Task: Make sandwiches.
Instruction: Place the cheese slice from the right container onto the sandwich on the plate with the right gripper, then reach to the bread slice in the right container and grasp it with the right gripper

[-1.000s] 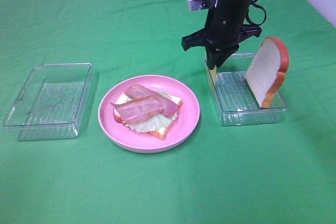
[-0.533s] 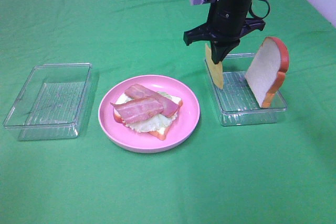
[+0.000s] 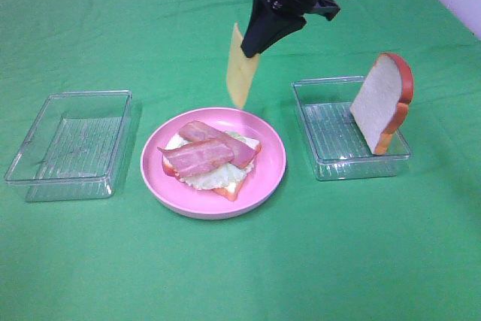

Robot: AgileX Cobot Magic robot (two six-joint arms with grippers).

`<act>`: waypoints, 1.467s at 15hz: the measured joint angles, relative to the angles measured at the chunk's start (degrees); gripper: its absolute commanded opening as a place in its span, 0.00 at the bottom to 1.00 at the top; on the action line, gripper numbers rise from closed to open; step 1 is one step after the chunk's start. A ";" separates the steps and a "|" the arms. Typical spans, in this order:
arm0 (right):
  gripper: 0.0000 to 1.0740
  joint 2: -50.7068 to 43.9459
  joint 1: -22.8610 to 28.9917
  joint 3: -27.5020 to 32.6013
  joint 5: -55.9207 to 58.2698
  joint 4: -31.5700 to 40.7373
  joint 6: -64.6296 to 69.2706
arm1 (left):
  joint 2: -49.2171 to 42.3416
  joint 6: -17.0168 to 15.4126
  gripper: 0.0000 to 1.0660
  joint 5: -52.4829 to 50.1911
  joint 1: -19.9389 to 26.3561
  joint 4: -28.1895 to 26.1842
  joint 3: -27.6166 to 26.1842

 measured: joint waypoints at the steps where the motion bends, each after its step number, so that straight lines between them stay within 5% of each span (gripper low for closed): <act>1: 0.00 0.92 0.00 0.00 0.63 5.61 -2.01 | 0.00 0.00 0.69 0.00 0.00 0.00 0.00; 4: 0.00 5.39 0.80 0.00 0.92 15.76 -6.25 | 0.00 0.11 0.69 0.00 0.00 0.00 0.00; 8: 0.00 10.89 4.64 0.00 0.92 18.05 -6.93 | 0.00 0.11 0.69 0.00 0.00 0.00 0.00; 12: 0.01 14.55 5.27 0.00 0.92 5.50 1.89 | 0.00 0.11 0.69 0.00 0.00 0.00 0.00; 15: 0.21 14.55 5.27 0.00 -0.40 1.20 4.81 | 0.00 0.11 0.69 0.00 0.00 0.00 0.00; 18: 0.63 14.32 5.27 -0.11 -2.46 -1.66 7.33 | 0.00 0.11 0.69 0.00 0.00 0.00 0.00; 22: 0.71 7.10 5.27 -0.11 -3.15 -15.36 10.20 | 0.00 0.11 0.69 0.00 0.00 0.00 0.00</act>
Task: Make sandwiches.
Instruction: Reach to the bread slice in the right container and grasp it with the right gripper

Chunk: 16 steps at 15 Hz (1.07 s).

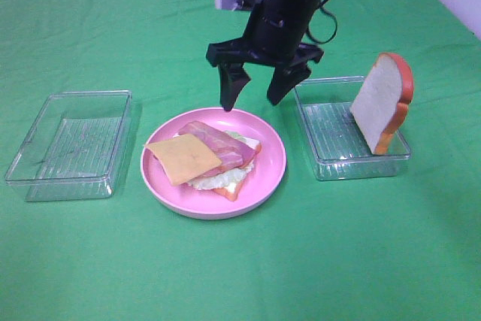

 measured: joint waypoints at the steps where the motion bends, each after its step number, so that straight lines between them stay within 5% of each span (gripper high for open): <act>1: 0.71 -2.64 0.00 0.00 0.00 -4.98 1.72 | 0.00 0.00 0.69 0.00 0.00 0.00 0.00; 6: 0.71 -10.31 -3.84 -0.17 3.32 -21.31 7.56 | 0.00 0.00 0.69 0.00 0.00 0.00 0.00; 11: 0.71 -10.08 -15.36 -0.17 3.90 -19.19 7.91 | 0.00 0.00 0.69 0.00 0.00 0.00 0.00; 16: 0.71 -7.85 -19.42 -0.17 3.90 -15.47 6.88 | 0.00 0.00 0.69 0.00 0.00 0.00 0.00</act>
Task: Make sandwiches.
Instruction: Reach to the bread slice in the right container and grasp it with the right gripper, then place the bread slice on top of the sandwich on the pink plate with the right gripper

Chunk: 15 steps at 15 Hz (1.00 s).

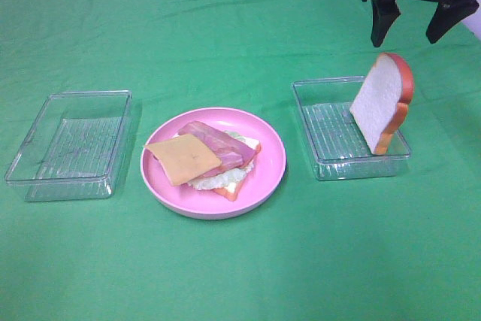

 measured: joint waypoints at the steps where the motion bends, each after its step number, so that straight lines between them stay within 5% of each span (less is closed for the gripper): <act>1: 0.71 1.43 0.00 0.00 0.00 0.63 -0.74 | 0.00 0.00 0.69 0.00 0.00 0.00 0.00; 3: 0.70 4.53 0.00 0.00 0.06 1.55 -0.92 | 0.00 0.00 0.69 0.00 0.00 0.00 0.00; 4: 0.58 6.82 0.00 0.00 0.23 1.20 -0.97 | 0.00 0.00 0.69 0.00 0.00 0.00 0.00; 5: 0.58 6.82 0.00 0.00 0.23 1.20 -0.97 | 0.00 0.00 0.69 0.00 0.00 0.00 0.00; 6: 0.26 7.45 0.00 0.00 0.23 0.40 -0.97 | 0.00 0.00 0.69 0.00 0.00 0.00 0.00; 9: 0.00 6.88 0.00 0.00 0.23 0.34 -1.03 | 0.00 0.00 0.69 0.00 0.00 0.00 0.00; 15: 0.00 -1.66 0.00 0.00 0.29 7.96 -4.58 | 0.00 0.00 0.69 0.00 0.00 0.00 0.00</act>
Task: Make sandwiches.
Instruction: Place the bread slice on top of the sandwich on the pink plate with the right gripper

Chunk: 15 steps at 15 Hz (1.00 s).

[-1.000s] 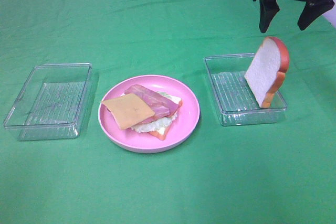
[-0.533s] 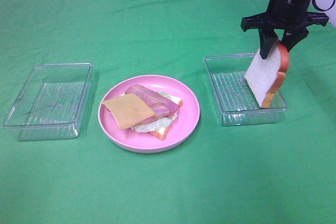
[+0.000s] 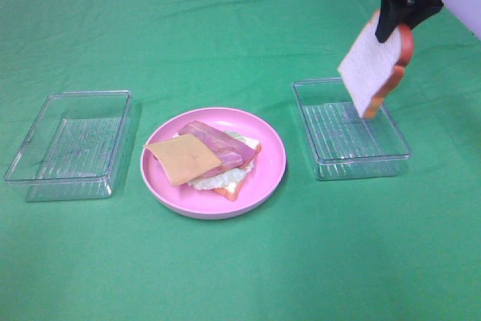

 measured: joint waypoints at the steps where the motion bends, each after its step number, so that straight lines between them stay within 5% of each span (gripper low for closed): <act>1: 0.00 -1.49 0.00 0.00 0.06 4.13 -1.26 | 0.00 0.00 0.69 0.00 0.00 0.00 0.00; 6: 0.00 -3.09 0.06 2.69 -0.06 23.78 -9.57 | 0.00 0.00 0.69 0.00 0.00 0.00 0.00; 10: 0.00 -3.09 1.78 18.11 -0.46 47.73 -22.46 | 0.00 0.00 0.69 0.00 0.00 0.00 0.00; 15: 0.00 -1.32 8.54 27.62 -13.29 57.24 -24.81 | 0.00 0.00 0.69 0.00 0.00 0.00 0.00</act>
